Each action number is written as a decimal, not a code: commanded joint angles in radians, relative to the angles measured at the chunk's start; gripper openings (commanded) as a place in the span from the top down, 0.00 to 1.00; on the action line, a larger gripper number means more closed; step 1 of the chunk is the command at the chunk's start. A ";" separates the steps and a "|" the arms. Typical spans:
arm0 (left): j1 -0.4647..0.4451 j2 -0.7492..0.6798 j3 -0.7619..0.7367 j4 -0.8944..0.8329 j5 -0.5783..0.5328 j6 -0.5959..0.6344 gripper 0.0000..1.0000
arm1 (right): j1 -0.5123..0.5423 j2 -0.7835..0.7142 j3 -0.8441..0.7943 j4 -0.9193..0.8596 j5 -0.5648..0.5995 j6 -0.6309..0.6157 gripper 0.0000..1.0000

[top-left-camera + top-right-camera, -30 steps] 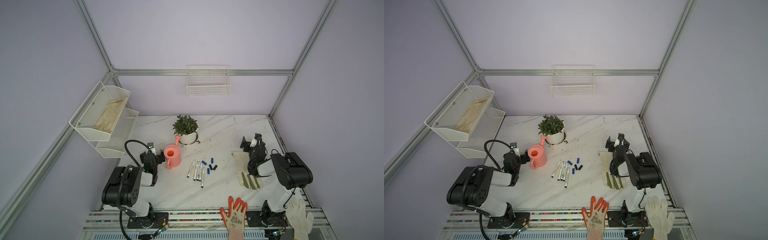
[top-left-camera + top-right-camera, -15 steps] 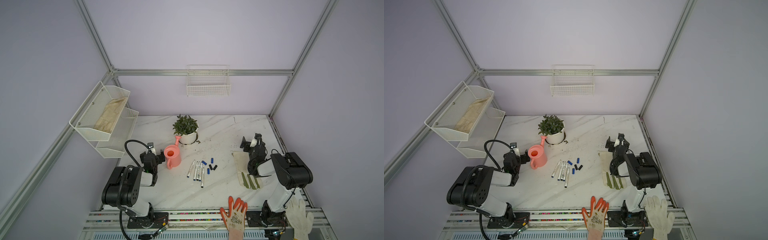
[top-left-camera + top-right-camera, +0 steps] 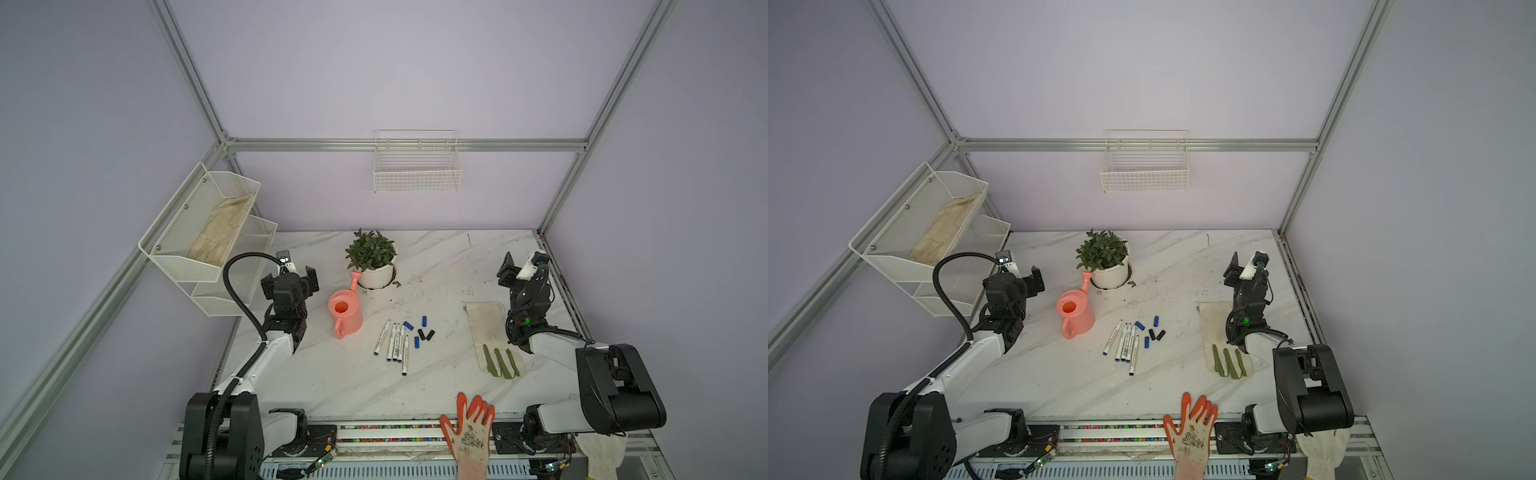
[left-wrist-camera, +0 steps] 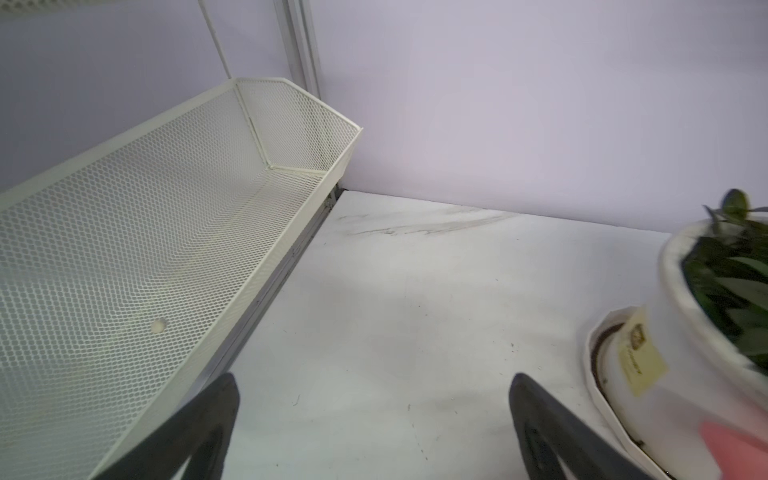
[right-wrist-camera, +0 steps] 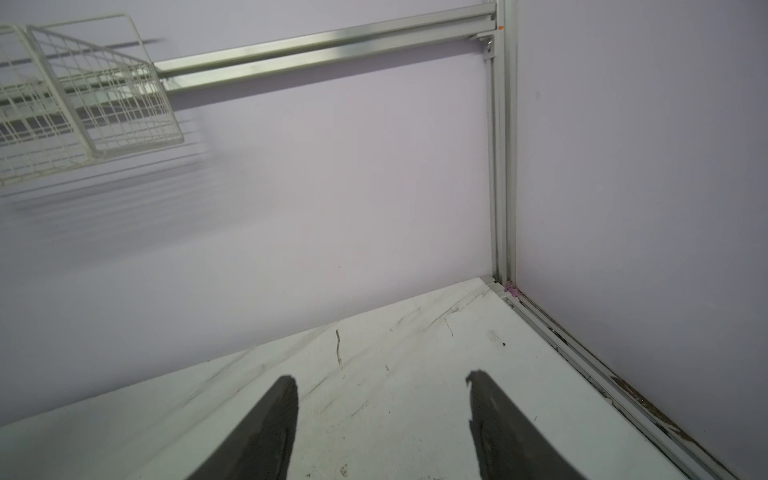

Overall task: Insert the pens into the pen caps
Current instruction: 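Lower the left gripper over the row of white markers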

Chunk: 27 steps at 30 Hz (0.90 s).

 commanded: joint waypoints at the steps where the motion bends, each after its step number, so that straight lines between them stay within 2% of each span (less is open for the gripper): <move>1: -0.180 -0.095 0.068 -0.184 0.076 -0.010 0.00 | 0.027 -0.023 0.030 -0.094 0.088 0.089 0.32; 3: -0.342 -0.132 0.081 -0.255 0.055 -0.022 0.00 | 0.029 -0.059 0.047 -0.125 0.122 0.123 0.32; 6: -0.537 -0.160 0.080 -0.289 0.073 -0.071 0.00 | 0.029 -0.075 0.078 -0.178 0.140 0.148 0.32; 9: -0.666 -0.115 0.101 -0.293 0.127 -0.089 0.00 | 0.030 -0.074 0.100 -0.228 0.143 0.176 0.32; 12: -0.693 0.006 0.133 -0.284 0.281 -0.090 0.00 | 0.033 -0.056 0.111 -0.243 0.117 0.181 0.34; 15: -0.694 0.125 0.163 -0.274 0.357 -0.080 0.00 | 0.068 -0.037 0.153 -0.316 0.142 0.147 0.37; 21: -0.689 0.229 0.126 -0.252 0.265 -0.090 0.00 | 0.114 -0.047 0.181 -0.415 0.159 0.149 0.37; 27: -0.643 0.211 0.047 -0.226 0.238 -0.155 0.00 | 0.142 -0.041 0.196 -0.463 0.155 0.141 0.37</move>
